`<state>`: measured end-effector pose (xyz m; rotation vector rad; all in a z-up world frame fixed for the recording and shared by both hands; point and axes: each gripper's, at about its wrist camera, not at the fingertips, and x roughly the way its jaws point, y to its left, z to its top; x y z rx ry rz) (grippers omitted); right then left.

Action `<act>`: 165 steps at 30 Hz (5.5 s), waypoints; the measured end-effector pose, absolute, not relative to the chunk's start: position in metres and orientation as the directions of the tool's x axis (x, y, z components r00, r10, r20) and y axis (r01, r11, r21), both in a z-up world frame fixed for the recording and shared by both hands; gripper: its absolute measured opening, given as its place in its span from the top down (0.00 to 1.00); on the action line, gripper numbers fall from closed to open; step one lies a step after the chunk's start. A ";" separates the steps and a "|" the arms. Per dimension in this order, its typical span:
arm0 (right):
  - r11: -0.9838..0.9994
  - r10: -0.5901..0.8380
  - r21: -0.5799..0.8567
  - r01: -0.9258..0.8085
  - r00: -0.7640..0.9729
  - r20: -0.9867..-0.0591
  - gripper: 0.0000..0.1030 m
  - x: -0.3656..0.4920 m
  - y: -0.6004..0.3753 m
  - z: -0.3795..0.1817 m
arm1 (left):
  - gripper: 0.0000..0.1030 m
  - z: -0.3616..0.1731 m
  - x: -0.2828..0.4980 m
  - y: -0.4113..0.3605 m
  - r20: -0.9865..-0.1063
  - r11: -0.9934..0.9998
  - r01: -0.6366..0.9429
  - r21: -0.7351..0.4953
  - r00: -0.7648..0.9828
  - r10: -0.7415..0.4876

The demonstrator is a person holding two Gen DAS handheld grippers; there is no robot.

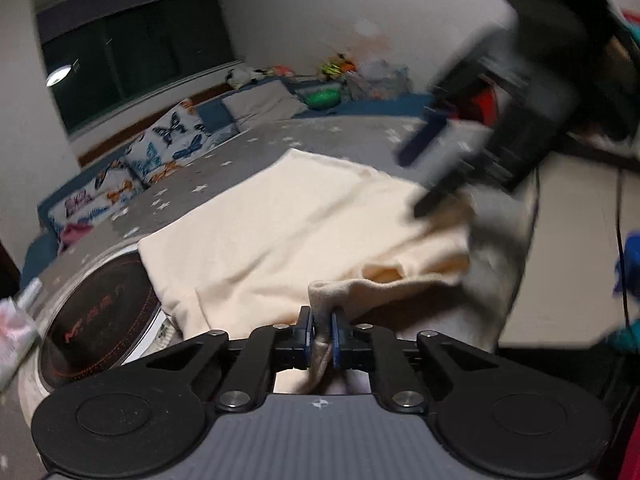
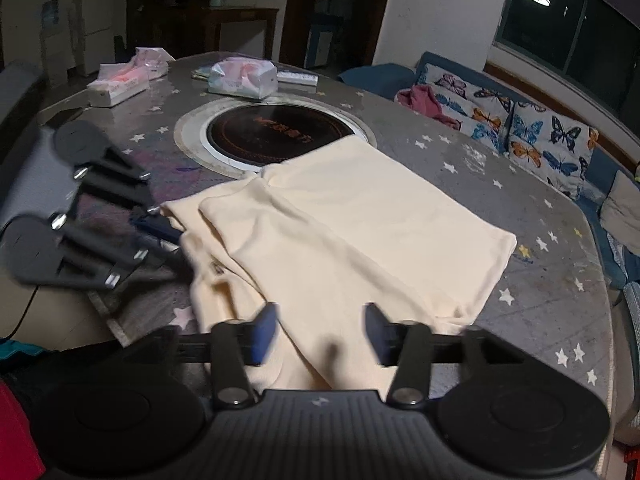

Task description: Fold clothes

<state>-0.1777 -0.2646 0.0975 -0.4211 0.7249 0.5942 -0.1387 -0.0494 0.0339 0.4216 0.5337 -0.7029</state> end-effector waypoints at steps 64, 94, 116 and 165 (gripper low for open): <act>0.814 0.409 -0.054 -0.578 0.637 -0.653 0.91 -0.114 -0.284 0.130 | 0.95 0.076 -0.054 -0.051 -0.554 0.801 0.579 0.151 0.721 -0.416; 0.924 0.311 0.080 -0.374 0.612 -0.727 0.78 -0.035 -0.277 0.059 | 0.81 0.027 0.014 -0.100 -0.674 0.804 0.587 0.097 0.633 -0.381; 0.960 0.258 0.116 -0.255 0.642 -0.722 0.80 -0.071 -0.335 0.069 | 0.79 0.044 -0.014 -0.093 -0.632 0.813 0.576 0.091 0.664 -0.399; 0.925 0.260 0.007 -0.379 0.620 -0.740 0.83 -0.055 -0.285 0.054 | 0.71 0.030 -0.014 -0.088 -0.683 0.844 0.530 -0.081 0.587 -0.434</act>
